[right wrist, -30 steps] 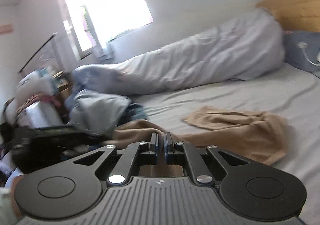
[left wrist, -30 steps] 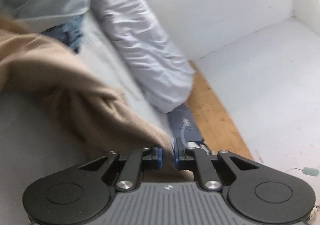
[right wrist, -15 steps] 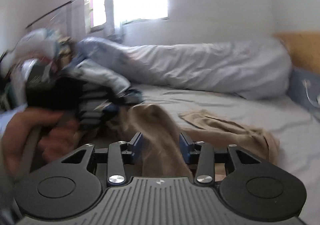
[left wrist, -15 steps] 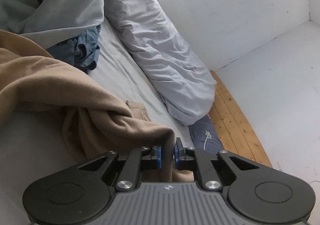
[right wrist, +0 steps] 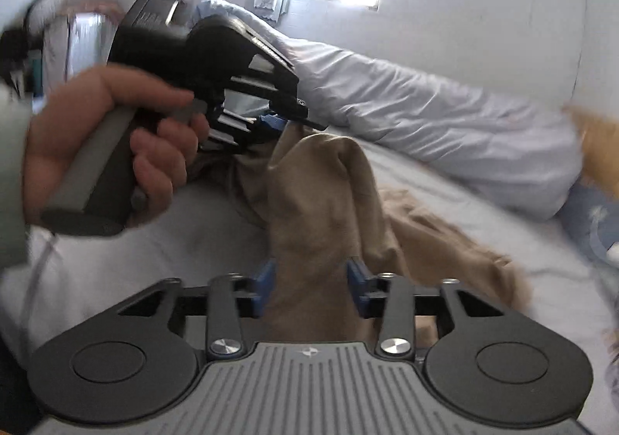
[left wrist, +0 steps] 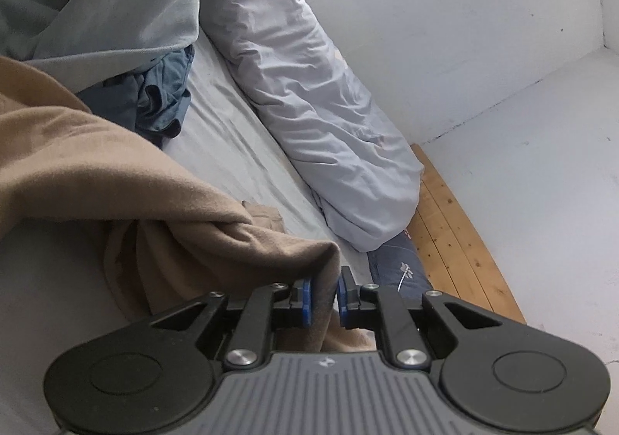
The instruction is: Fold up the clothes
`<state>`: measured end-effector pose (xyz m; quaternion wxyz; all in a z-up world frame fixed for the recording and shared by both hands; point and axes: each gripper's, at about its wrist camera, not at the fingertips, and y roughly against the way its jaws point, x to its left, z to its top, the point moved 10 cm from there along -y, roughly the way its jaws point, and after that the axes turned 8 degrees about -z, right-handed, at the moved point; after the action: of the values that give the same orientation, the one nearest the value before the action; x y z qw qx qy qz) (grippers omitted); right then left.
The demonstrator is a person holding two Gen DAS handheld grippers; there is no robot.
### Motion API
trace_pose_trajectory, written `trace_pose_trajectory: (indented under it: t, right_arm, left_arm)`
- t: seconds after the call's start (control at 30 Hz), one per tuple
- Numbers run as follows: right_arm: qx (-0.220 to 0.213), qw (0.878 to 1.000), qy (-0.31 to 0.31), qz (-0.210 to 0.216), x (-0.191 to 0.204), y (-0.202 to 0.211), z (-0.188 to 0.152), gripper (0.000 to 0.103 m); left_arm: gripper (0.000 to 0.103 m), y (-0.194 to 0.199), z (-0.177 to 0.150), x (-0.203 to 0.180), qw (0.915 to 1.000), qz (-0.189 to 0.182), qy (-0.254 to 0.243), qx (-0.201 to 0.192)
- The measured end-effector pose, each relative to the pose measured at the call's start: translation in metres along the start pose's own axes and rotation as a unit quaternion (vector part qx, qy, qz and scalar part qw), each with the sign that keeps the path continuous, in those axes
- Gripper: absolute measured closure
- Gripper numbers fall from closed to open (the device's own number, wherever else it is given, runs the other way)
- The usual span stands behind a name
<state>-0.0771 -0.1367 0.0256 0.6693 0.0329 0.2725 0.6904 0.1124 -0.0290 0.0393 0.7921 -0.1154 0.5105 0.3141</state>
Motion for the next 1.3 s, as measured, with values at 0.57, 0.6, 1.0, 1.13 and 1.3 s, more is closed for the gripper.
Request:
trace_pose_trajectory:
  t: [0.57,0.6,1.0,1.13,1.3]
  right_arm:
    - [0.027,0.993,0.091,-0.071,-0.004,-0.028,-0.008,0.099]
    - [0.028,0.995,0.057,-0.073,-0.019,-0.028,-0.004,0.099]
    - [0.041,0.962,-0.220,-0.155,-0.158,-0.040,-0.014,0.099]
    - [-0.014,0.988,-0.148,-0.050,-0.116,-0.020,0.002,0.084]
    - [0.014,1.000,0.014,0.000,-0.042,-0.026,-0.015,0.074]
  left_arm:
    - [0.080,-0.007,-0.005,0.000,0.9997,0.011,-0.017,0.017]
    - [0.078,-0.007,-0.007,0.000,0.9995,0.013,-0.020,0.020]
    - [0.057,-0.007,-0.021,0.001,0.9949,0.039,-0.072,0.059]
    - [0.057,-0.010,-0.025,0.002,0.9937,0.049,-0.080,0.061]
    - [0.057,-0.008,-0.026,0.002,0.9942,0.047,-0.075,0.060]
